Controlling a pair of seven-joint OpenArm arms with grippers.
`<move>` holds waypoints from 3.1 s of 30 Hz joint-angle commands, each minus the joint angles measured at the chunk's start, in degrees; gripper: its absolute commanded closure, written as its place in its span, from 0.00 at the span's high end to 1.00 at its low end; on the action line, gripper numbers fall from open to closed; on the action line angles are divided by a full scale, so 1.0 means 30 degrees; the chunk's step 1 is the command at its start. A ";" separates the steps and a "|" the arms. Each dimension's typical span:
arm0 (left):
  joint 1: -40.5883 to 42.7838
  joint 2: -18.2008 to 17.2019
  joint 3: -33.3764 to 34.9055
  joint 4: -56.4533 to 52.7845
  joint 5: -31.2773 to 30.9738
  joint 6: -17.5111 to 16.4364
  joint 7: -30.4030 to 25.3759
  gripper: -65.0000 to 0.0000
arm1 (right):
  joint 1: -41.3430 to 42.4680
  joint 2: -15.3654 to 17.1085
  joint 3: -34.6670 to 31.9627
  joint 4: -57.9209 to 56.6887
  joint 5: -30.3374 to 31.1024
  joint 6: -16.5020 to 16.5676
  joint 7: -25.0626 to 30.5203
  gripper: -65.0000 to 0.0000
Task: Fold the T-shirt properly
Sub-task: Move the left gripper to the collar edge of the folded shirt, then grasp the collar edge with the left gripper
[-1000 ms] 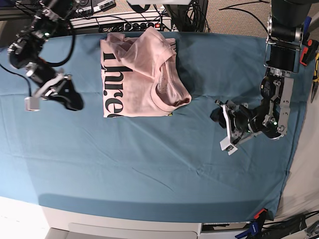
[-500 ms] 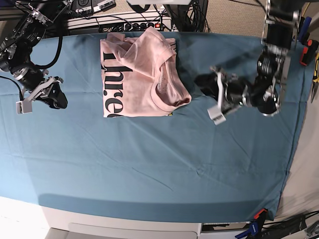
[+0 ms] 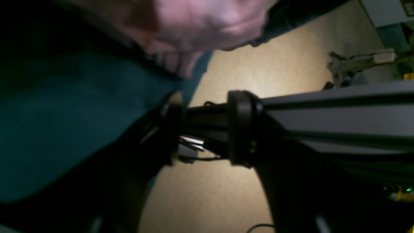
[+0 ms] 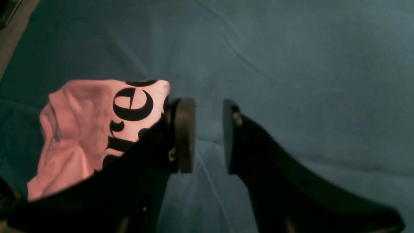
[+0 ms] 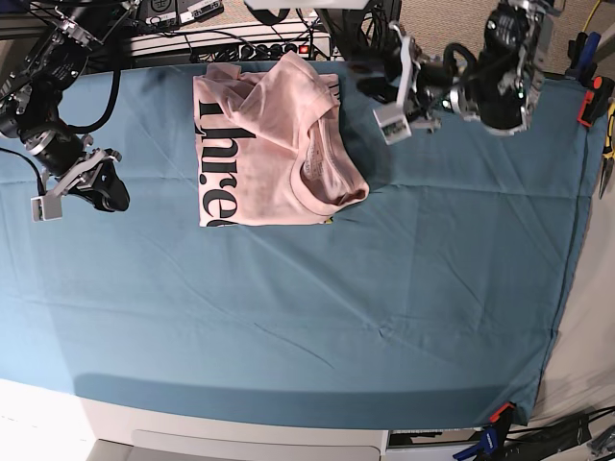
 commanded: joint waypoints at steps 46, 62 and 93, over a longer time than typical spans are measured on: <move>0.0350 0.2470 0.8342 0.1537 1.0397 0.0044 -0.4692 0.38 | 0.1115 0.0379 0.0080 -0.2353 -0.0605 0.0026 0.1989 0.24; -0.0255 0.0007 0.8342 0.1537 0.4357 -0.0420 -0.2557 0.38 | 0.1107 0.0379 0.0080 -0.2353 -0.0546 0.0026 0.1923 0.24; -0.6178 -0.0867 1.0958 -0.2171 -0.0736 -0.0420 -0.0663 0.38 | 0.1100 0.0372 0.0080 -0.2353 -0.0546 0.0026 0.1435 0.24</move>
